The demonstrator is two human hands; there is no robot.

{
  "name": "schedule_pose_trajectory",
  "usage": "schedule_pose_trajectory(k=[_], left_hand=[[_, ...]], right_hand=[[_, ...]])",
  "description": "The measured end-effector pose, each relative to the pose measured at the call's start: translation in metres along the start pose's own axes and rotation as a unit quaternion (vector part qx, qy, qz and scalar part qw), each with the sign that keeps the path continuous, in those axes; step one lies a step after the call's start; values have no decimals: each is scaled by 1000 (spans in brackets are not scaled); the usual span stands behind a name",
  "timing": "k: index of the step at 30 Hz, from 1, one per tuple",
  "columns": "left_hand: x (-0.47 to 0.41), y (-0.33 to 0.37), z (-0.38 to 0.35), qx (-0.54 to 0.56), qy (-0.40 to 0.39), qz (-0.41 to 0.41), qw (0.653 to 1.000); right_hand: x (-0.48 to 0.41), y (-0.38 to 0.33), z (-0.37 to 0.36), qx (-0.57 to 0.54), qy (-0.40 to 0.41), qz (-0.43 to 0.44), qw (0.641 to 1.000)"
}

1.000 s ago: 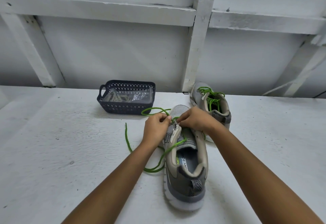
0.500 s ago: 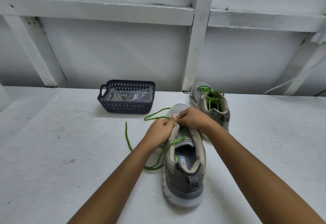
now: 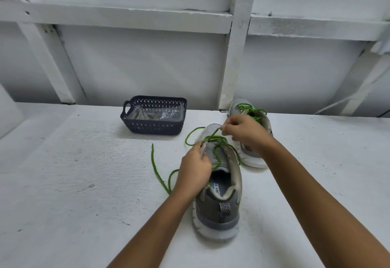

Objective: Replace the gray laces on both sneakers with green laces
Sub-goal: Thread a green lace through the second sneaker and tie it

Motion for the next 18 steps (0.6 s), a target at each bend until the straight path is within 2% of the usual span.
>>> schedule_pose_trajectory(k=[2,4,7,11,16,18], left_hand=[[1,1,0,-13,11,-4,1000],[2,1,0,-14,17,-2,1000],[2,2,1,-14,22,1,1000],[2,1,1,-17,28,4,999],[3,1,0,-13,27,11,1000],[3,1,1,-15,24,9,1000]], right_hand=[[8,-5,6,-130,1,2,992],[18,-12,8,-258,-23,-1,966],[32,-19,14,-317,-31,12,948],[51,-25,29,-284,-71,20,956],[69,-25,33,-169,-209,14,963],[59,-12,32,-107,-170,-18,980]])
Point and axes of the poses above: each hand's wrist, its own x-axis away from the middle knuckle, its own z-axis out of the back of the hand, y = z × x, the point moved 5 cm from there along -x, towards the middle knuckle, and after that the axes turned 10 degrees about x, right-handed, at the moved point
